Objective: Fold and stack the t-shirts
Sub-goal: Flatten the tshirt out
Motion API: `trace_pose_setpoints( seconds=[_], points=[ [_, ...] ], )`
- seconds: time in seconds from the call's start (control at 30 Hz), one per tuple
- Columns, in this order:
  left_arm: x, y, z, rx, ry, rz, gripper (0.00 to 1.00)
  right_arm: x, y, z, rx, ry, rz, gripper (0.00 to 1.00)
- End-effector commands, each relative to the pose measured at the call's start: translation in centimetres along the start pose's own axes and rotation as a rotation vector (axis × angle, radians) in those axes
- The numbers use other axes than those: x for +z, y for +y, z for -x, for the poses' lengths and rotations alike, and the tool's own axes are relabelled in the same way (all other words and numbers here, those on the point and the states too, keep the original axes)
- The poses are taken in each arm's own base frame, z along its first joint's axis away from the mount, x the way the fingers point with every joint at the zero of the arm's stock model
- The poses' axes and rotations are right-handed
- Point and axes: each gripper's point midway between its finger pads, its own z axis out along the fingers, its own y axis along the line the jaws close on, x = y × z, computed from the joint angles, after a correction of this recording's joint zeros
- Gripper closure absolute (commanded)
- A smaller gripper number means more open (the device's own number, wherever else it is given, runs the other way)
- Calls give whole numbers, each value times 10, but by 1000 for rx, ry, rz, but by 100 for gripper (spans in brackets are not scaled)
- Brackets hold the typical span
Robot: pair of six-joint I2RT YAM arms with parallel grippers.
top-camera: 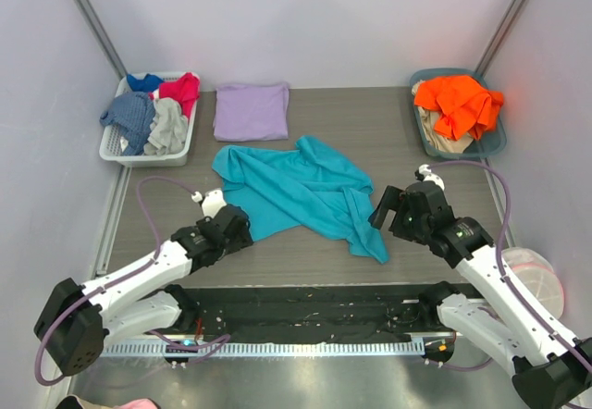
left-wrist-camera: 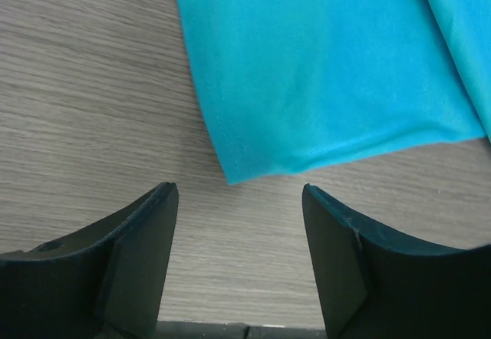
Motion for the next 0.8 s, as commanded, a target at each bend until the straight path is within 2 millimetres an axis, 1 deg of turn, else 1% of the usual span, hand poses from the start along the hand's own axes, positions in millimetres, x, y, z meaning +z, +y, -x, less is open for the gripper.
trace_pose_setpoints(
  seconds=[0.0,0.07,0.2,0.27,0.37,0.5,0.63,0.7,0.77],
  points=[
    [5,0,17,-75,-95,30,34,0,11,7,12,-26,42,3],
    [8,-4,19,-82,-100,25,38,0,11,6,7,-26,43,2],
    [19,-9,13,-66,-72,47,44,-2,9,6,7,-24,40,3],
    [21,-12,13,-67,-67,40,45,-2,9,5,3,-24,39,3],
    [27,-13,8,-59,-52,49,45,-2,9,4,5,-23,40,3],
    [30,-14,8,-54,-54,55,47,-2,9,3,4,-19,41,3],
    [31,-16,6,-53,-40,52,57,-1,7,2,2,-19,37,3],
    [31,-18,5,-57,-37,45,59,0,6,1,3,-15,35,3],
    [32,-17,4,-60,-35,45,67,0,5,0,6,-15,32,3]
  ],
)
